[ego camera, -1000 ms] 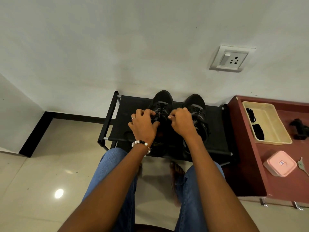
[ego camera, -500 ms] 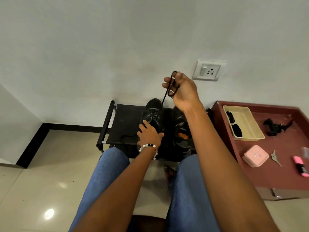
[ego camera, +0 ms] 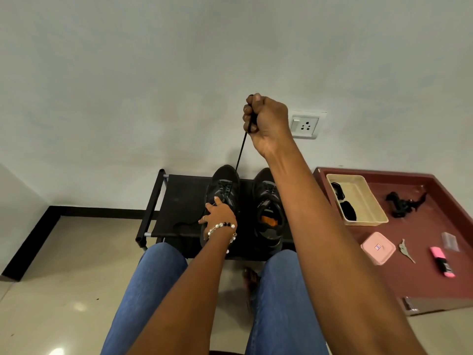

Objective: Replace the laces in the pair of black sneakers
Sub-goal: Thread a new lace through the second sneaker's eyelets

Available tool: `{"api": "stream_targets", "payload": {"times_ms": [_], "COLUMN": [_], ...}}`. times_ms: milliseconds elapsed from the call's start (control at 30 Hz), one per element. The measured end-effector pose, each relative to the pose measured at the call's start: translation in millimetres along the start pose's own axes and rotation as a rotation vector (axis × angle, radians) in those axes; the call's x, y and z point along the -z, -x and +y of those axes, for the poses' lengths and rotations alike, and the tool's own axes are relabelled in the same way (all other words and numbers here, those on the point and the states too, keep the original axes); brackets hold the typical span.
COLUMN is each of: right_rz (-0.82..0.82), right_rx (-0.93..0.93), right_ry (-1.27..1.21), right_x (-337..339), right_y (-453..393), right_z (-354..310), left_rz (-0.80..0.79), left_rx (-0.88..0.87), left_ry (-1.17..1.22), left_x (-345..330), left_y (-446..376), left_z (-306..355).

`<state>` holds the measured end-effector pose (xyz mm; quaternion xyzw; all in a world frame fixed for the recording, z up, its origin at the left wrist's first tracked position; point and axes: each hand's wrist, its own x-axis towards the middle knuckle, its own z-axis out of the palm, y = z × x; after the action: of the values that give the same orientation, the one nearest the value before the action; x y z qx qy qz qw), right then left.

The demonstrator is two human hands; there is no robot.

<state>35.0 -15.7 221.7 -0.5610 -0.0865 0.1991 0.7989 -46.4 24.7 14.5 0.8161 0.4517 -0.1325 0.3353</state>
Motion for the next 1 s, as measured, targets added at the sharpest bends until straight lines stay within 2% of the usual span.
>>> {"api": "stream_targets", "payload": {"times_ms": [233, 433, 600, 733, 833, 900, 1000], "right_rz": [-0.010, -0.076, -0.115, -0.136, -0.219, -0.241, -0.196], "right_rx": [0.014, 0.149, 0.088, -0.102, -0.200, -0.207, -0.120], "right_ry": [0.091, 0.193, 0.660, 0.915, 1.255, 1.471, 1.548], "right_x": [-1.1, 1.9, 15.0, 32.7, 47.1, 53.6, 57.4], "right_y": [-3.7, -3.6, -5.2, 7.6, 9.9, 11.4, 7.9], "right_z": [-13.4, -1.3, 25.6, 79.5, 119.2, 137.5, 157.6], "left_rz": [-0.009, -0.034, 0.028, 0.181, 0.300, 0.325, 0.302], "left_rx": [-0.003, -0.020, -0.133, -0.187, -0.198, -0.266, -0.359], "left_ry": [-0.016, 0.005, 0.091, 0.266, 0.293, 0.282, 0.285], "left_x": [-1.1, 1.1, 2.2, 13.0, 26.9, 34.5, 40.1], "left_y": [-3.3, -4.2, -10.1, -16.3, -24.2, -27.3, -36.4], "left_z": [-1.3, -5.0, -25.2, -39.5, -42.5, -43.1, -46.0]}}
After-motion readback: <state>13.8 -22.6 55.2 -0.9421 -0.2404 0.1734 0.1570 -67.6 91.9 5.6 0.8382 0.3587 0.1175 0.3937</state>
